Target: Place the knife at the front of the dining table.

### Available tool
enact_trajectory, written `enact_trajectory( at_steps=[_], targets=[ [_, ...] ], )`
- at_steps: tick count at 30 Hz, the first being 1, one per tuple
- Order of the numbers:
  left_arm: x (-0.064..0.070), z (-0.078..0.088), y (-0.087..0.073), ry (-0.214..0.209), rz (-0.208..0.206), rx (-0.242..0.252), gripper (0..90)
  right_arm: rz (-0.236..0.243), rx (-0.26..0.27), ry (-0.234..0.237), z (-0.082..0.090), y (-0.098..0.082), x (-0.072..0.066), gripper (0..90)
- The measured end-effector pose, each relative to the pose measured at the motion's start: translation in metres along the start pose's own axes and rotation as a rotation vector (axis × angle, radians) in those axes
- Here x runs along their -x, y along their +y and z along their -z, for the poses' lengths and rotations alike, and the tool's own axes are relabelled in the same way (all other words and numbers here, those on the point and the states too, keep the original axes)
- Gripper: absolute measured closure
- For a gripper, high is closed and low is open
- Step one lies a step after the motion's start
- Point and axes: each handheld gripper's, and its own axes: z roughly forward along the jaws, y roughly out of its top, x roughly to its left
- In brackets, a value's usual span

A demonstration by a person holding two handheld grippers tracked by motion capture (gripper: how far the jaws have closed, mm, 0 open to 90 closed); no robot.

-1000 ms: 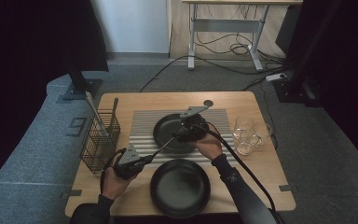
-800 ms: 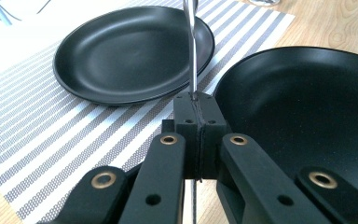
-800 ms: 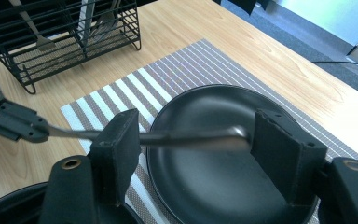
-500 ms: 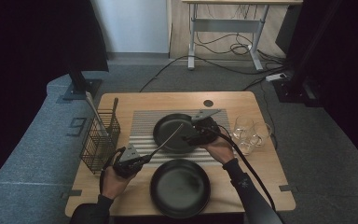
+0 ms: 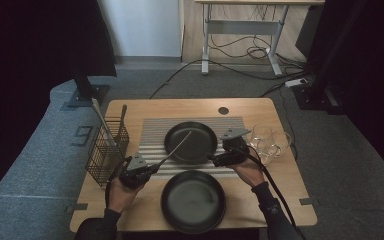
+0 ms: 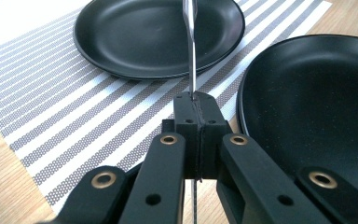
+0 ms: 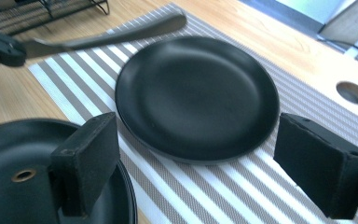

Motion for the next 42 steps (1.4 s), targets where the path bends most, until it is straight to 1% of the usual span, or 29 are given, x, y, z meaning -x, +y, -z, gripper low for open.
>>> enact_trajectory(
  at_steps=[2,5,8,15,18,22,25,28,35,38,42],
  targets=[
    [-0.001,0.0,0.0,0.004,0.005,-0.004,89.6,-0.016,-0.003,-0.002,0.002,-0.007,0.002,11.2],
    [-0.002,-0.001,0.0,0.012,0.013,-0.007,89.6,-0.034,-0.015,-0.019,0.003,-0.019,0.005,4.1],
    [-0.004,-0.002,-0.001,0.022,0.021,-0.008,89.6,-0.047,-0.029,-0.034,0.003,-0.032,0.008,0.9],
    [-0.007,-0.004,-0.001,0.034,0.039,-0.017,89.6,-0.11,-0.043,-0.077,0.007,-0.066,0.017,0.0],
    [-0.008,-0.005,-0.002,0.041,0.047,-0.022,89.6,-0.144,-0.037,-0.1,0.009,-0.081,0.022,0.0],
    [-0.01,-0.007,-0.003,0.056,0.058,-0.031,89.6,-0.174,-0.045,-0.122,0.01,-0.101,0.026,0.0],
    [-0.012,-0.008,-0.004,0.067,0.071,-0.036,89.6,-0.169,-0.069,-0.145,0.008,-0.11,0.028,0.0],
    [-0.013,-0.009,-0.005,0.077,0.082,-0.041,89.6,-0.172,-0.072,-0.149,0.006,-0.118,0.029,0.0],
    [-0.019,-0.012,-0.009,0.111,0.118,-0.056,89.6,-0.175,-0.101,-0.179,-0.001,-0.133,0.031,0.5],
    [-0.021,-0.015,-0.01,0.127,0.138,-0.06,89.7,-0.178,-0.119,-0.184,-0.004,-0.139,0.033,0.6],
    [-0.023,-0.019,-0.01,0.148,0.151,-0.073,89.6,-0.176,-0.143,-0.179,-0.008,-0.144,0.033,0.8]
  ],
)
